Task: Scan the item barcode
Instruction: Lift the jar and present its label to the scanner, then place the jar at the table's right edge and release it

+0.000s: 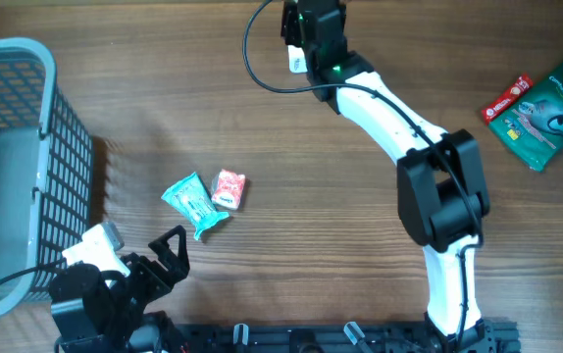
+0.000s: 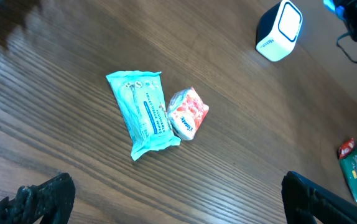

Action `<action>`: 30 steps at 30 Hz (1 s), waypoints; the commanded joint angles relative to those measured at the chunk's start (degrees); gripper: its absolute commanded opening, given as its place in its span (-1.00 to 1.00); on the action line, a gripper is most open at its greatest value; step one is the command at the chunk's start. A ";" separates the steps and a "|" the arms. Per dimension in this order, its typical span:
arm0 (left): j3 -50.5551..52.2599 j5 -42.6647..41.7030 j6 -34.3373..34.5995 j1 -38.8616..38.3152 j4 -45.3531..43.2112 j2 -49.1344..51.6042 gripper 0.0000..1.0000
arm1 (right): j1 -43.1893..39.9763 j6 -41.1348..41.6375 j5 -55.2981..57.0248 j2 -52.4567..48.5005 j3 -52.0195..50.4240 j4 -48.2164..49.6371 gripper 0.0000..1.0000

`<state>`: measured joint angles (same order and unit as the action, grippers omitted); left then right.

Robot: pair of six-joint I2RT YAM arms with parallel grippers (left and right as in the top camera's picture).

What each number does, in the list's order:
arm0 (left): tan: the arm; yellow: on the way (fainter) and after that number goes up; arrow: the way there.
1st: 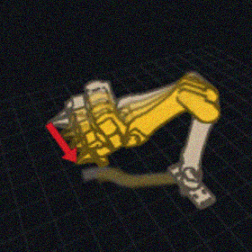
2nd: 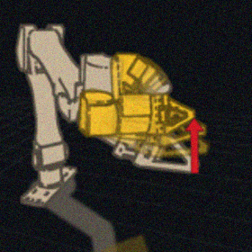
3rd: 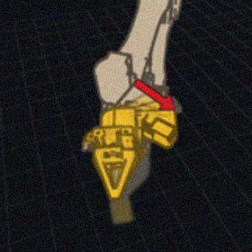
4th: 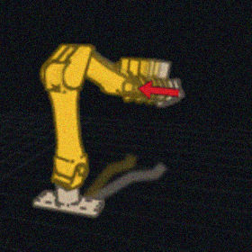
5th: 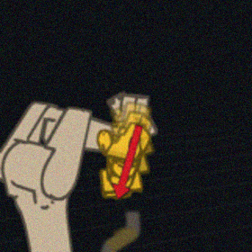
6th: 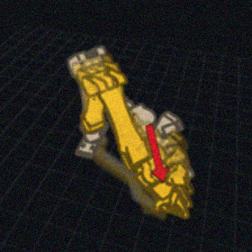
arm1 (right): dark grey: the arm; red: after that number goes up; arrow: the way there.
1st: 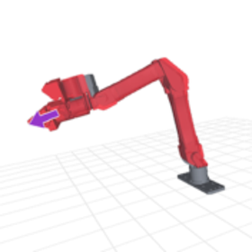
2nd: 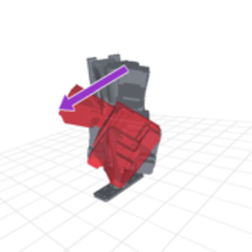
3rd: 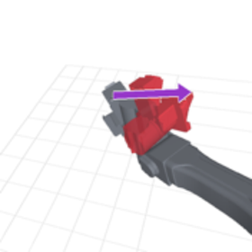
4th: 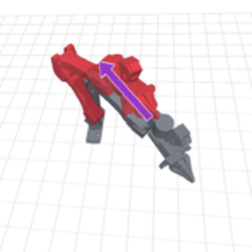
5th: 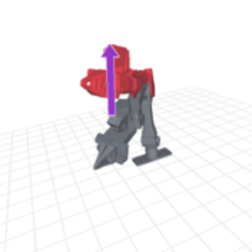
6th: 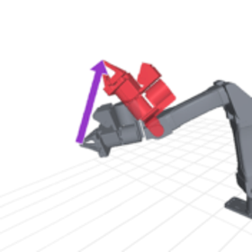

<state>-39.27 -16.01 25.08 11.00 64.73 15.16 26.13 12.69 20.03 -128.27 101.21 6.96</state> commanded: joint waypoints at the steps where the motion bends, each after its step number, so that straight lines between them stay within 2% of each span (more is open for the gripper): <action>1: 0.09 -0.46 -1.07 0.09 -0.11 -0.09 0.99 | -0.61 -2.19 3.13 -5.86 0.50 7.69 0.29; 9: 0.09 -0.46 -1.09 0.09 -0.11 -0.09 1.00 | -0.72 -2.19 3.15 -7.26 0.79 11.39 0.26; 12: 0.09 -0.46 -1.07 0.09 -0.11 -0.09 1.00 | -0.72 -0.48 3.15 -6.29 0.79 9.09 0.19; 16: 0.09 -0.46 -1.07 0.09 -0.11 -0.09 1.00 | -1.57 2.60 3.04 -1.16 0.79 3.50 0.21; 18: 0.09 -0.46 -1.09 0.09 -0.11 -0.09 1.00 | -2.51 2.51 3.06 2.47 0.79 -2.27 0.22; 22: 0.09 -0.46 -1.09 0.09 -0.11 -0.09 1.00 | -6.80 2.93 3.06 9.60 0.79 -20.76 0.22; 23: 0.09 -0.46 -1.07 0.09 -0.11 -0.09 1.00 | -7.93 3.26 2.84 10.75 0.79 -25.00 0.28; 24: 0.09 -0.46 -1.07 0.09 -0.11 -0.09 1.00 | -10.45 4.70 1.99 12.39 0.79 -32.81 0.29; 30: 0.09 -0.48 -1.07 0.09 -0.11 -0.09 1.00 | -26.01 9.99 -6.38 13.62 0.61 -62.62 0.29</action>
<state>-39.27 -15.99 25.08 11.00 64.73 15.16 7.92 19.20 18.70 -113.95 101.89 -47.86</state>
